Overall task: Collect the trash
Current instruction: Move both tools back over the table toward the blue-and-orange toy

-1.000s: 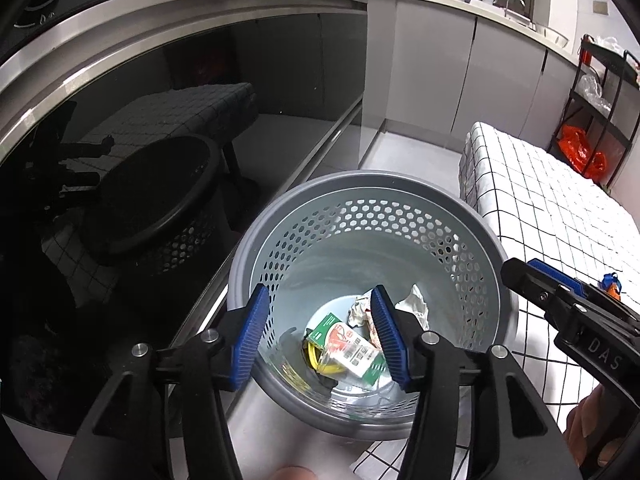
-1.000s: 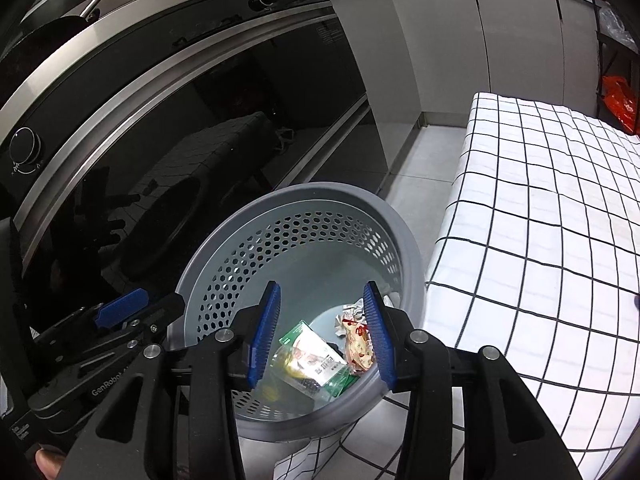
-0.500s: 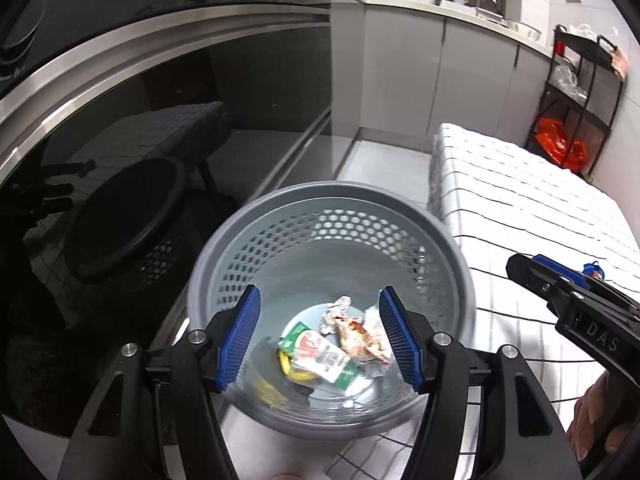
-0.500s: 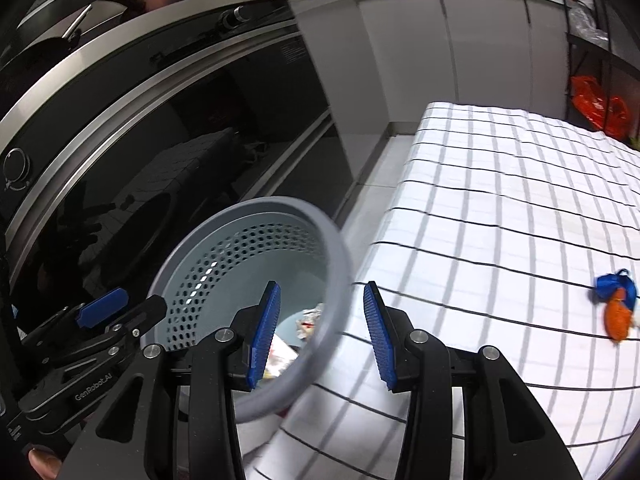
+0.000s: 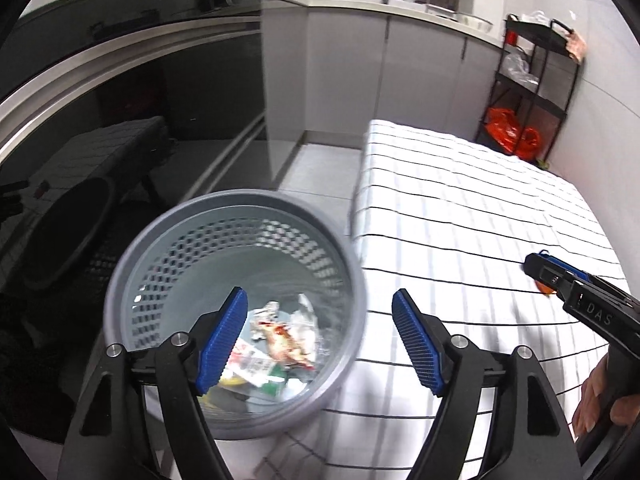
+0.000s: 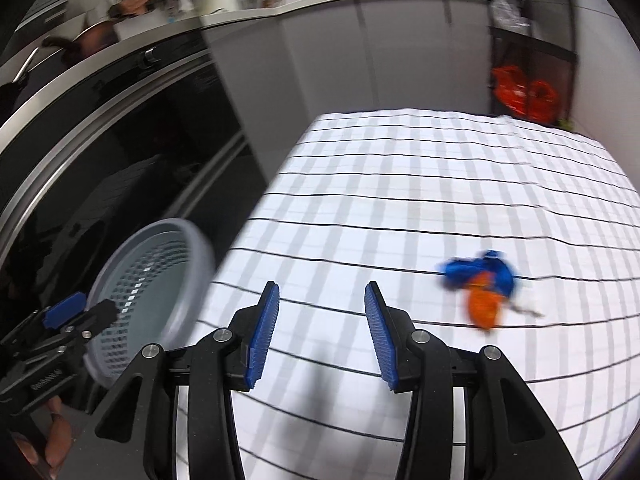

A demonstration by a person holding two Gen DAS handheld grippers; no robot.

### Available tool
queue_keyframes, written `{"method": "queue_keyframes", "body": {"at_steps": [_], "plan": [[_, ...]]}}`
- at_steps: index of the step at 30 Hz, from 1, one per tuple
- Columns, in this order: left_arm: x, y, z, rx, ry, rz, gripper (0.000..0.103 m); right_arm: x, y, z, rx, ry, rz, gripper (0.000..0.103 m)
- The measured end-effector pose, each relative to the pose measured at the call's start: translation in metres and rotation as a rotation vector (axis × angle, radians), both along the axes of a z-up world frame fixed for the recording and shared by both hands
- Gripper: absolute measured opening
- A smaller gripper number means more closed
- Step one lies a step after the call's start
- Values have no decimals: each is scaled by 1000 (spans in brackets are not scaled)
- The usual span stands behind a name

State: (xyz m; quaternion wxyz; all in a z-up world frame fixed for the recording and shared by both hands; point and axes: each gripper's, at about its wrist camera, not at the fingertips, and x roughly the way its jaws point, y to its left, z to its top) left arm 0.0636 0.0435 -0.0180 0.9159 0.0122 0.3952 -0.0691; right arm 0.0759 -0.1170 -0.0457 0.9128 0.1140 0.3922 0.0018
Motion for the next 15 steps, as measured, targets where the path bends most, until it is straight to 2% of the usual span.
{"method": "queue_keyframes", "body": {"at_steps": [8,15], "plan": [[-4,-43,-4,-1,-2,-74,76,-26,-77,-7,-32,25,-126,43],[-4,-77,-13,7,11,-116,77,-32,-114,-18,-72,44,-158,43]]}}
